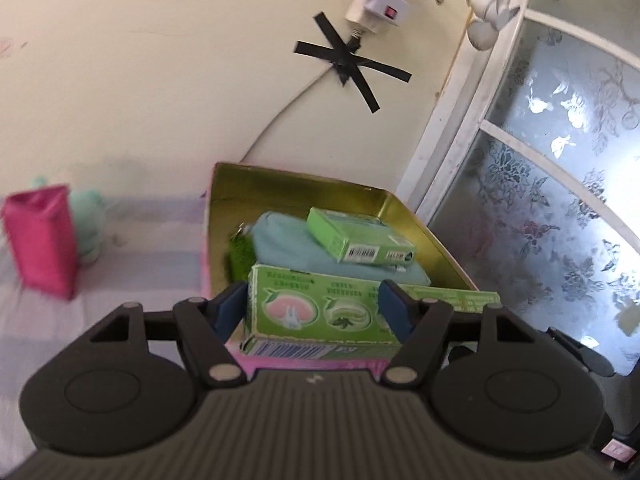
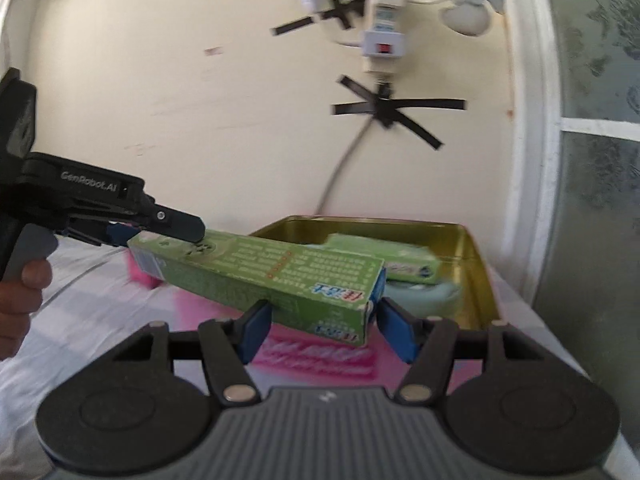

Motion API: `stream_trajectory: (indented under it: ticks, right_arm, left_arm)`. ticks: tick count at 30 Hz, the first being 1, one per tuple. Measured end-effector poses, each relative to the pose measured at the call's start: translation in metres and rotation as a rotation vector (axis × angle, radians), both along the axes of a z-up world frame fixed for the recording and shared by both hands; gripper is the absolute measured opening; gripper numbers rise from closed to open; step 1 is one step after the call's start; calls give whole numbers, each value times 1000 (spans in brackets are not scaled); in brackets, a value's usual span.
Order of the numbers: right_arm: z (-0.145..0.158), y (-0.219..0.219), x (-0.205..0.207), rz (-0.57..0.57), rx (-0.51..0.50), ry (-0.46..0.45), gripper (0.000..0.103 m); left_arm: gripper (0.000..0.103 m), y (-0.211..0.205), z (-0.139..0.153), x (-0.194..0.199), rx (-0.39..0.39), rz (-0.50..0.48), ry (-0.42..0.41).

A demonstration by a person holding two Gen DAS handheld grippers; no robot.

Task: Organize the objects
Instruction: 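Carry the toothpaste box into the pink tin and open the right gripper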

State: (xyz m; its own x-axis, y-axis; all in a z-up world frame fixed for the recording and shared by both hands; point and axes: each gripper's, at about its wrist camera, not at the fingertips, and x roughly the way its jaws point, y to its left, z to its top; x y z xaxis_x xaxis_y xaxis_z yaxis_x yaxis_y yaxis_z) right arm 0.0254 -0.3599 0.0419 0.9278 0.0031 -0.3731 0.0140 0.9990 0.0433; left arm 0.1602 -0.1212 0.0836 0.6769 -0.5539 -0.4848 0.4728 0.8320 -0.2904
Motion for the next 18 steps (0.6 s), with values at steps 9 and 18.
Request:
stream_trajectory:
  ticks: [9,18]
  right_arm:
    - [-23,-32,48,-42,33,61,61]
    - [-28,-32,44,-71,87,6,64]
  left_arm:
    - [72,-32,-17,43,56,17,39]
    - [72,-36,-30,36,103,12,46]
